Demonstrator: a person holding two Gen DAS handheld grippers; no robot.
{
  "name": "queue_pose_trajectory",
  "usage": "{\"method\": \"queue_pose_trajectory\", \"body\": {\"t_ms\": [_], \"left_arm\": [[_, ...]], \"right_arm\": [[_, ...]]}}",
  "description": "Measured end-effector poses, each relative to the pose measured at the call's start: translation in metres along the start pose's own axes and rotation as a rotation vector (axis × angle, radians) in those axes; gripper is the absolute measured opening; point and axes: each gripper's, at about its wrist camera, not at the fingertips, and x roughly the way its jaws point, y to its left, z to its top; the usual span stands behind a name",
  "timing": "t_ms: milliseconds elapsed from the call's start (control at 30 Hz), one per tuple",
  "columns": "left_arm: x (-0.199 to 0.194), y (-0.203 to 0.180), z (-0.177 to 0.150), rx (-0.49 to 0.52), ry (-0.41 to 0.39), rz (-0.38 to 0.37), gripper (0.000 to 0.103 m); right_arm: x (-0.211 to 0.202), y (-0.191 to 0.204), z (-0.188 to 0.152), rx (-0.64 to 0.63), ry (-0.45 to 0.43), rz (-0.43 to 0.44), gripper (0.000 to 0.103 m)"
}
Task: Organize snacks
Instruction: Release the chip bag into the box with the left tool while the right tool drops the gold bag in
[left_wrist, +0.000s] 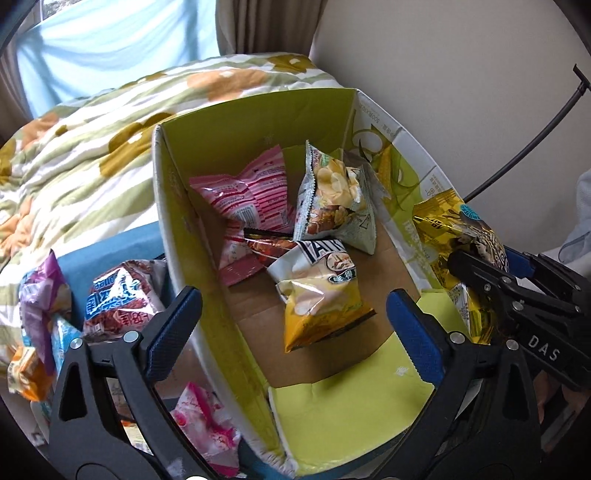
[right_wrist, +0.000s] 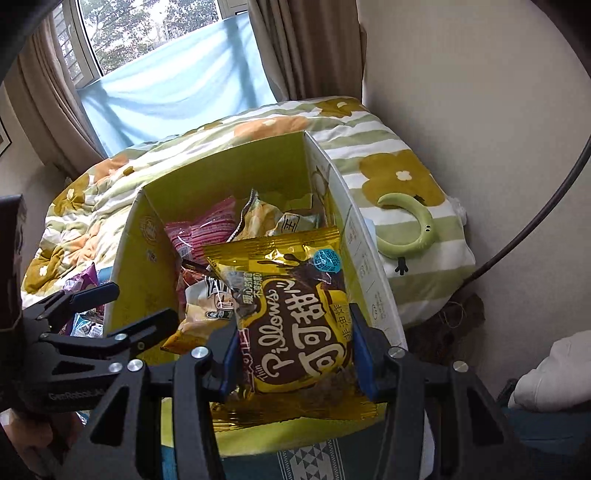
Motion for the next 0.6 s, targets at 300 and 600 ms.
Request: {"method": "queue_pose_trajectory", "body": {"t_ms": [300,600], "left_arm": [[-0.027,0.032,-0.016,-0.046,-0.010,-0.035,0.099],[-0.039,0.042,-0.027,-0.036,-0.030,0.011,0.099]], "right_arm": [[0.022,0.012,0.013,-0.032,0.025,0.036,0.047],[0.049,0.016,0.022,-0.024,0.033,0.042,0.070]]}}
